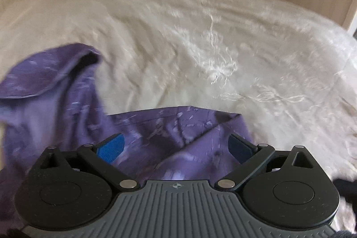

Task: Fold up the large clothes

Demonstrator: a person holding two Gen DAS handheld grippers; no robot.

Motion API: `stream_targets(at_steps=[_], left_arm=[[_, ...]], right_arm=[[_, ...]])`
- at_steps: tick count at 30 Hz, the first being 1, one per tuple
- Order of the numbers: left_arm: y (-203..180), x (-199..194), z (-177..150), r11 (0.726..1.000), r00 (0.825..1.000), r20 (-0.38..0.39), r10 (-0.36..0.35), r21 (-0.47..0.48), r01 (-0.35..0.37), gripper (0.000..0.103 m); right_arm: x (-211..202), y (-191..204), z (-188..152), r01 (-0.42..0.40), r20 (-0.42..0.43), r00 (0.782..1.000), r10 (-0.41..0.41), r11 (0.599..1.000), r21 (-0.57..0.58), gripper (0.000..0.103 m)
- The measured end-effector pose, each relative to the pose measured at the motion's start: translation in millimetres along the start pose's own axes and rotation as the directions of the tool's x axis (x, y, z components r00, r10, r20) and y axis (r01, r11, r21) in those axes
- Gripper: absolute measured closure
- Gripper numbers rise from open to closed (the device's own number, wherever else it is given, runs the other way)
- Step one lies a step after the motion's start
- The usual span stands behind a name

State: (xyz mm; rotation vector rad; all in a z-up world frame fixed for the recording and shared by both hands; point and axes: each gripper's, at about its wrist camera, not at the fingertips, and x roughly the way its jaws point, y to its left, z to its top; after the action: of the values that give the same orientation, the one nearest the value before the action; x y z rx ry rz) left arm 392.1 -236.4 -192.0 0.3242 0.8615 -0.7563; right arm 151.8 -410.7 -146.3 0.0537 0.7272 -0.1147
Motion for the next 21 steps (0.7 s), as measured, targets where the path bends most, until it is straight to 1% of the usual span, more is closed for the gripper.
stream_targets(at_steps=[3, 4, 6, 7, 8, 9, 10, 11, 12, 13, 14, 15, 17, 18, 19, 21], left_arm=[[5, -32, -26, 0.999, 0.999, 0.019, 0.045, -0.007, -0.044, 0.002], [8, -39, -33, 0.998, 0.998, 0.014, 0.06, -0.004, -0.06, 0.002], [16, -47, -53, 0.995, 0.995, -0.015, 0.098, -0.01, -0.098, 0.002], [24, -50, -66, 0.992, 0.992, -0.042, 0.12, -0.027, -0.121, 0.002], [33, -51, -80, 0.988, 0.987, -0.064, 0.148, -0.045, -0.151, 0.002], [43, -49, -94, 0.98, 0.978, -0.093, 0.184, -0.06, -0.19, 0.002], [53, -45, -107, 0.97, 0.965, -0.137, 0.222, -0.071, -0.233, 0.002], [64, -41, -122, 0.959, 0.951, -0.186, 0.249, -0.087, -0.268, 0.0], [76, -43, -134, 0.956, 0.955, -0.184, 0.233, -0.135, -0.26, 0.0], [86, -49, -142, 0.954, 0.967, -0.156, 0.202, -0.194, -0.23, 0.0], [90, -53, -145, 0.951, 0.968, -0.152, 0.198, -0.208, -0.227, 0.0], [91, -57, -144, 0.952, 0.966, -0.158, 0.206, -0.195, -0.235, 0.001], [89, -68, -140, 0.953, 0.965, -0.141, 0.223, -0.178, -0.246, 0.002], [88, -75, -138, 0.951, 0.965, -0.116, 0.235, -0.178, -0.253, 0.002], [89, -83, -138, 0.948, 0.964, -0.088, 0.25, -0.182, -0.262, 0.002], [94, -92, -137, 0.937, 0.956, -0.055, 0.289, -0.19, -0.294, 0.002]], right_arm=[[9, 10, 25, -0.072, 0.036, 0.997, 0.071, 0.997, 0.011, 0.088], [16, 15, 27, -0.098, 0.031, 0.995, 0.097, 0.995, 0.009, 0.088], [31, 20, 20, -0.125, -0.022, 0.992, 0.125, 0.992, 0.013, 0.087], [46, 19, 13, -0.115, -0.073, 0.991, 0.116, 0.993, 0.007, 0.082], [58, 19, 2, -0.094, -0.129, 0.987, 0.092, 0.996, -0.009, 0.08], [72, 18, -6, -0.07, -0.185, 0.981, 0.063, 0.997, -0.029, 0.082], [79, 13, -16, -0.052, -0.21, 0.977, 0.041, 0.998, -0.047, 0.084], [78, 12, -23, -0.041, -0.2, 0.979, 0.027, 0.997, -0.066, 0.084], [76, 12, -24, -0.047, -0.192, 0.981, 0.029, 0.995, -0.09, 0.084], [72, 14, -22, -0.048, -0.197, 0.98, 0.026, 0.993, -0.107, 0.083], [69, 16, -20, -0.05, -0.203, 0.979, 0.026, 0.992, -0.115, 0.082], [69, 17, -16, -0.052, -0.211, 0.977, 0.026, 0.991, -0.122, 0.078], [65, 19, -6, -0.047, -0.211, 0.977, 0.02, 0.992, -0.12, 0.062], [71, 19, -2, -0.046, -0.19, 0.982, 0.024, 0.993, -0.108, 0.049], [66, 22, 4, -0.049, -0.151, 0.988, 0.034, 0.994, -0.098, 0.041], [66, 29, 15, -0.057, -0.097, 0.994, 0.047, 0.993, -0.107, 0.036]])
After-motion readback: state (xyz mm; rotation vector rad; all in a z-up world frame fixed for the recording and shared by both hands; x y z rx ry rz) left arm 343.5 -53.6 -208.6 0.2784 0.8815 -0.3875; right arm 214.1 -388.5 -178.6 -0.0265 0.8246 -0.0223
